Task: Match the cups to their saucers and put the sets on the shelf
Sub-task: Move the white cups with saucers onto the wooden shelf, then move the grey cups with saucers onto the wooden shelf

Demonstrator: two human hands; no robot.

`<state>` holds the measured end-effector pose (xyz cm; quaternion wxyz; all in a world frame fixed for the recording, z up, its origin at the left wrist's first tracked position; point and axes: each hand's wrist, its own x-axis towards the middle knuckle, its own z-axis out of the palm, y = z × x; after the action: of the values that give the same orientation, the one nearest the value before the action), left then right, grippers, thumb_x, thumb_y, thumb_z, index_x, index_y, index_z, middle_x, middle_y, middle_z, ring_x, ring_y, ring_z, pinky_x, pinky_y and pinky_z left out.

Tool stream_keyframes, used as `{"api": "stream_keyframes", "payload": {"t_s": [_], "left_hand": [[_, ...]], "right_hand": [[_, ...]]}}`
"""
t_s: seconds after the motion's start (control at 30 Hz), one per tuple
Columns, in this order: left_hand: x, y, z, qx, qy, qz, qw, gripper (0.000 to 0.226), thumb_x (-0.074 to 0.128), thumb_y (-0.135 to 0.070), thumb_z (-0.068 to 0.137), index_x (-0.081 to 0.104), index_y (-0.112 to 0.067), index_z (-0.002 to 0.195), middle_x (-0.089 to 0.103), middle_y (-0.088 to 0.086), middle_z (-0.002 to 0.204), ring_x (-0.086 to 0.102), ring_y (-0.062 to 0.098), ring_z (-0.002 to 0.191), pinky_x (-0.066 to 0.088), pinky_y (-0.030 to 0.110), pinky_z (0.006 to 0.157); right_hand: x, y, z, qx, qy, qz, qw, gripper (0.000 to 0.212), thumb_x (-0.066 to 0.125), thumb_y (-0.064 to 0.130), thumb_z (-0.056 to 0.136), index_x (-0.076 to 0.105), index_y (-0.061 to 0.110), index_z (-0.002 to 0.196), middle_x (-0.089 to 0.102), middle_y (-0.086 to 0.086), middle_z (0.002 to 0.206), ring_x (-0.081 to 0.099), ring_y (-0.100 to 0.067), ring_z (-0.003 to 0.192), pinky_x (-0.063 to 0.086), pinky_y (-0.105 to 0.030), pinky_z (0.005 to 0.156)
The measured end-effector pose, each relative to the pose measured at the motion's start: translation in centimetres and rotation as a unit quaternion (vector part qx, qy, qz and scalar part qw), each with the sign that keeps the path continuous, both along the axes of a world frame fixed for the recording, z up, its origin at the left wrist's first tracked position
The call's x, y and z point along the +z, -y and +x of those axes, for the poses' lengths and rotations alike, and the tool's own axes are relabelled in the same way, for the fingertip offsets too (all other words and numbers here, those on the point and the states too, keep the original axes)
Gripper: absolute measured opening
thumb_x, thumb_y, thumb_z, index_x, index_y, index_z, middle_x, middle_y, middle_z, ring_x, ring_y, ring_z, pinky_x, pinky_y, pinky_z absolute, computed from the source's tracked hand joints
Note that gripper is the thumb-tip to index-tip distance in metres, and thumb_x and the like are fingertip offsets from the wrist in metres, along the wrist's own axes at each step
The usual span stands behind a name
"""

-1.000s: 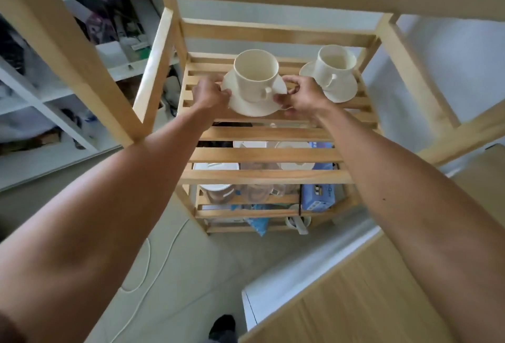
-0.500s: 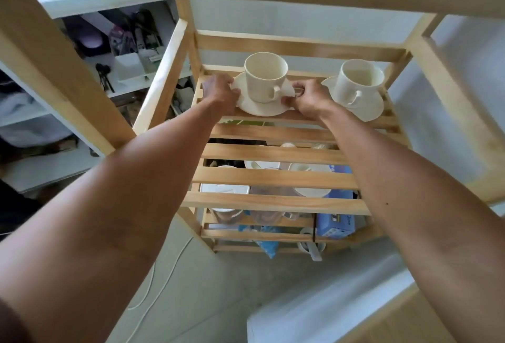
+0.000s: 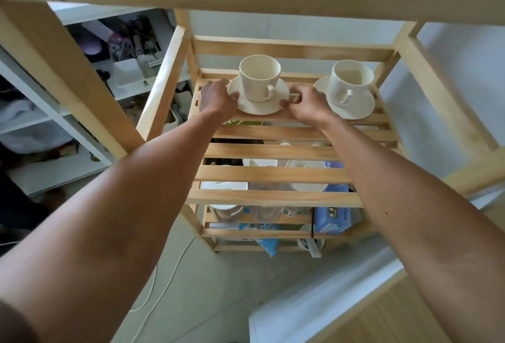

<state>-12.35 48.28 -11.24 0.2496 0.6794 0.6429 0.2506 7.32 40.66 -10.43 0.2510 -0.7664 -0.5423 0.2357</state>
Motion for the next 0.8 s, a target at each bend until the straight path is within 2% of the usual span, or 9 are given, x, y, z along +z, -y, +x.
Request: {"api": "stream_keyframes", "payload": {"t_s": [0.07, 0.13, 0.17, 0.23, 0.33, 0.47, 0.57, 0.67, 0.8], "left_hand": [[0.3, 1.0, -0.6, -0.006, -0.002, -0.002, 1.0, 0.046, 0.06, -0.031, 0.093, 0.053, -0.022, 0.137, 0.051, 0.013, 0.135, 0.049, 0.029, 0.125, 0.04, 0.041, 0.108], [0.4, 2.2, -1.3, -0.013, -0.003, -0.005, 1.0, 0.049, 0.061, -0.031, 0.092, 0.051, -0.025, 0.139, 0.05, 0.012, 0.138, 0.049, 0.028, 0.126, 0.041, 0.043, 0.108], [0.6, 3.0, -1.8, -0.019, -0.011, -0.004, 1.0, 0.051, 0.062, -0.031, 0.091, 0.05, -0.026, 0.14, 0.049, 0.013, 0.14, 0.048, 0.029, 0.128, 0.04, 0.044, 0.109], [1.1, 4.7, -2.7, -0.034, -0.025, 0.001, 0.999, 0.055, 0.062, -0.034, 0.09, 0.047, -0.028, 0.142, 0.049, 0.014, 0.142, 0.046, 0.03, 0.13, 0.039, 0.044, 0.111], [2.5, 7.8, -3.9, -0.062, -0.029, -0.006, 0.998, 0.06, 0.061, -0.037, 0.09, 0.041, -0.028, 0.146, 0.048, 0.016, 0.142, 0.044, 0.03, 0.132, 0.036, 0.04, 0.11], [4.3, 12.3, -5.2, -0.131, -0.054, -0.057, 0.988, 0.07, 0.061, -0.045, 0.089, 0.03, -0.032, 0.15, 0.046, 0.015, 0.144, 0.049, 0.028, 0.125, 0.039, 0.03, 0.093], [6.8, 16.7, -5.8, -0.181, -0.081, -0.065, 0.978, 0.076, 0.059, -0.051, 0.089, 0.022, -0.032, 0.152, 0.043, 0.018, 0.147, 0.047, 0.032, 0.129, 0.041, 0.04, 0.102], [9.3, 21.2, -5.9, -0.217, -0.098, -0.06, 0.969, 0.078, 0.058, -0.052, 0.089, 0.019, -0.031, 0.153, 0.038, 0.015, 0.153, 0.035, 0.036, 0.139, 0.035, 0.047, 0.111], [12.5, 26.6, -5.3, -0.272, -0.104, -0.029, 0.956, 0.079, 0.058, -0.053, 0.088, 0.023, -0.026, 0.153, 0.035, 0.01, 0.155, 0.032, 0.034, 0.142, 0.031, 0.05, 0.113]], "right_hand": [[0.5, 1.7, -0.4, 0.011, -0.005, -0.009, 1.0, 0.054, 0.067, 0.037, 0.091, 0.05, 0.031, 0.142, 0.062, -0.002, 0.104, 0.06, -0.023, 0.104, 0.042, -0.028, 0.079], [0.9, 3.5, -0.7, 0.015, -0.01, -0.016, 1.0, 0.065, 0.068, 0.038, 0.09, 0.041, 0.028, 0.149, 0.06, -0.007, 0.121, 0.057, -0.025, 0.114, 0.047, -0.035, 0.092], [1.2, 4.5, -0.9, 0.016, -0.004, -0.02, 1.0, 0.07, 0.069, 0.039, 0.09, 0.038, 0.025, 0.151, 0.057, -0.009, 0.133, 0.054, -0.026, 0.122, 0.046, -0.039, 0.1], [2.0, 6.7, -1.4, 0.021, 0.008, -0.028, 0.999, 0.075, 0.069, 0.04, 0.089, 0.034, 0.02, 0.153, 0.05, -0.012, 0.144, 0.048, -0.027, 0.131, 0.041, -0.041, 0.107], [3.5, 10.3, -1.9, 0.026, 0.012, -0.04, 0.999, 0.081, 0.07, 0.042, 0.088, 0.03, 0.02, 0.154, 0.042, -0.014, 0.152, 0.04, -0.028, 0.138, 0.037, -0.041, 0.111], [5.4, 15.1, -2.7, 0.04, 0.008, -0.059, 0.997, 0.088, 0.071, 0.045, 0.086, 0.023, 0.024, 0.156, 0.028, -0.011, 0.161, 0.028, -0.028, 0.146, 0.03, -0.042, 0.116], [7.6, 19.8, -3.2, 0.052, 0.035, -0.069, 0.996, 0.093, 0.07, 0.049, 0.085, 0.018, 0.025, 0.157, 0.017, -0.007, 0.165, 0.017, -0.027, 0.15, 0.021, -0.044, 0.118], [9.7, 24.3, -3.2, 0.055, 0.054, -0.078, 0.994, 0.097, 0.07, 0.052, 0.085, 0.014, 0.022, 0.158, 0.014, -0.006, 0.165, 0.014, -0.026, 0.151, 0.018, -0.044, 0.12], [12.9, 30.1, -2.5, 0.034, 0.056, -0.09, 0.994, 0.101, 0.069, 0.059, 0.082, 0.014, 0.022, 0.158, 0.011, -0.005, 0.166, 0.01, -0.027, 0.152, 0.017, -0.048, 0.121]]}}
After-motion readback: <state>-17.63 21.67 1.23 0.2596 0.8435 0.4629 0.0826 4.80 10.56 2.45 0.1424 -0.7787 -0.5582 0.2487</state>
